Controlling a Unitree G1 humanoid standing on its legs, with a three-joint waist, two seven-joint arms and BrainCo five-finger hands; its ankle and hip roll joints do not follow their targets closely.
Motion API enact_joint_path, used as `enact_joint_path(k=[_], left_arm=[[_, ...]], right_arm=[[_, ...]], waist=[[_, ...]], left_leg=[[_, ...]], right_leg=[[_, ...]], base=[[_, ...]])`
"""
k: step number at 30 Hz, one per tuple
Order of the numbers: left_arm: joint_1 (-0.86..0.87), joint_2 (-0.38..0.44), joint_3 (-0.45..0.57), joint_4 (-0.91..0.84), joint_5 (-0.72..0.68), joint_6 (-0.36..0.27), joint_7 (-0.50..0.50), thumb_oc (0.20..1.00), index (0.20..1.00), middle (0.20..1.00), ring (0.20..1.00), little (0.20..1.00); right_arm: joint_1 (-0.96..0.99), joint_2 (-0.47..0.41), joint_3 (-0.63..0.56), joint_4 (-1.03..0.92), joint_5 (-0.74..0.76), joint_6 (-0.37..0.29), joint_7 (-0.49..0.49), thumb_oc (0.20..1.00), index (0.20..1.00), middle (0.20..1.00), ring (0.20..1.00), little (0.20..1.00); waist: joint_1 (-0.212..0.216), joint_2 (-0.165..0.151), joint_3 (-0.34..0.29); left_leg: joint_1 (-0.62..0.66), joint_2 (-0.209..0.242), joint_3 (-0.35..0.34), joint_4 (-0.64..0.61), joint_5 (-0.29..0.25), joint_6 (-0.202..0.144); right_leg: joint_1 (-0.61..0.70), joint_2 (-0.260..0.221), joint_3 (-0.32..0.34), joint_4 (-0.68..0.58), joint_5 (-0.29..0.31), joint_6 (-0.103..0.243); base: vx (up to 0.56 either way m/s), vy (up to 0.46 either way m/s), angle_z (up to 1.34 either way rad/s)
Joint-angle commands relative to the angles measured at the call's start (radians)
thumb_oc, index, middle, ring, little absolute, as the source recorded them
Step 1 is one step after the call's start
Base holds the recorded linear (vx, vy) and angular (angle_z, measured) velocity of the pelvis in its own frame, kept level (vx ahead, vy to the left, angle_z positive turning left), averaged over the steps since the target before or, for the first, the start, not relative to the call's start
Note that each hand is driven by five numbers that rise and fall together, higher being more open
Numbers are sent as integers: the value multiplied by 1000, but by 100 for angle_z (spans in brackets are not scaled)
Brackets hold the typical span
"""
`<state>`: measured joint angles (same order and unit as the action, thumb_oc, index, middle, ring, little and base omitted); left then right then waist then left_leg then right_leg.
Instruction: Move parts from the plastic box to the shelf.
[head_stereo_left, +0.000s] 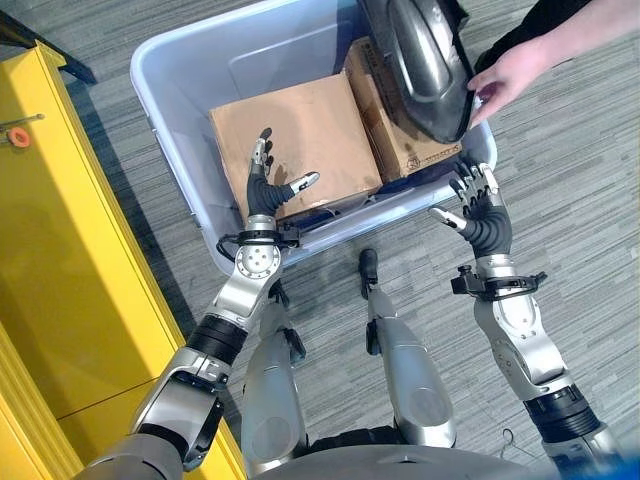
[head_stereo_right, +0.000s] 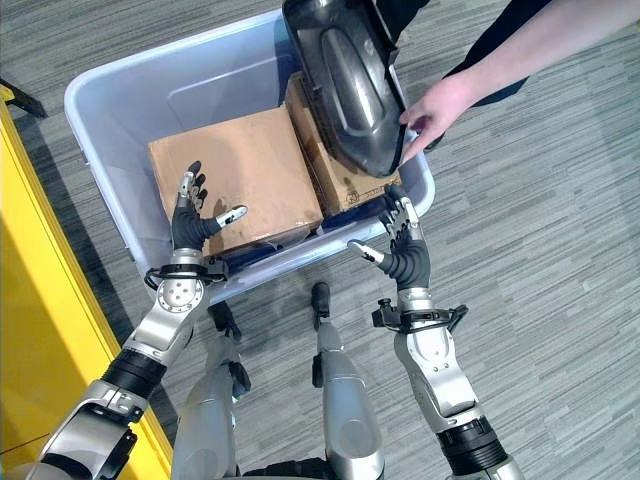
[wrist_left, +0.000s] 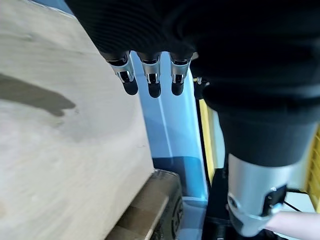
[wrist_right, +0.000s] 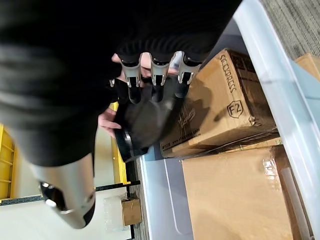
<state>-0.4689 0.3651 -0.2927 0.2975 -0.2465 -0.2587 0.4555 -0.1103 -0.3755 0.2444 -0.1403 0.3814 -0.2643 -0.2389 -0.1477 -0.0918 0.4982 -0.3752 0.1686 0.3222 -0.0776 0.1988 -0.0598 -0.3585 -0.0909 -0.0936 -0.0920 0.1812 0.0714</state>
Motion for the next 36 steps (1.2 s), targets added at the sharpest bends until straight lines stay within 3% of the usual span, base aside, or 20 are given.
enact_joint_path(k=[1, 17, 28, 30, 36], left_arm=[[-22, 41, 33, -29, 10, -61, -5, 1000, 1000, 1000, 1000, 1000], [-101, 47, 9, -31, 32, -62, 10, 1000, 1000, 1000, 1000, 1000], [-192, 171, -43, -36, 332, -5, 58, 1000, 1000, 1000, 1000, 1000], [-235, 258, -78, -23, 474, 22, 62, 1000, 1000, 1000, 1000, 1000], [-285, 338, -119, 12, 572, 45, 58, 1000, 1000, 1000, 1000, 1000]], right_arm=[[6, -47, -86, -103, 20, -52, 3, 1000, 1000, 1000, 1000, 1000], [-1, -45, -79, -108, 29, -62, -2, 1000, 1000, 1000, 1000, 1000], [26, -62, -90, -120, 46, -87, 19, 1000, 1000, 1000, 1000, 1000], [43, -75, -94, -123, 45, -88, 29, 1000, 1000, 1000, 1000, 1000], [60, -86, -96, -123, 45, -86, 39, 1000, 1000, 1000, 1000, 1000]], waist=[[-14, -16, -29], [-39, 5, -27], [-52, 21, -23], [-55, 32, -20], [-59, 46, -19]], left_leg=[[34, 3, -12, 136, -145, -42], [52, 3, 13, 125, -148, -43], [66, 0, 21, 116, -149, -46], [68, -2, 23, 115, -148, -48], [71, -2, 26, 116, -148, -49]], right_leg=[[37, -83, 28, 127, -138, 84], [24, -82, 52, 136, -140, 84], [20, -77, 64, 141, -145, 87], [19, -76, 64, 142, -146, 90], [16, -78, 70, 146, -146, 91]], base=[[16, 0, -5], [9, -3, -3], [3, -3, -2], [-1, -6, -2], [0, 0, 0]])
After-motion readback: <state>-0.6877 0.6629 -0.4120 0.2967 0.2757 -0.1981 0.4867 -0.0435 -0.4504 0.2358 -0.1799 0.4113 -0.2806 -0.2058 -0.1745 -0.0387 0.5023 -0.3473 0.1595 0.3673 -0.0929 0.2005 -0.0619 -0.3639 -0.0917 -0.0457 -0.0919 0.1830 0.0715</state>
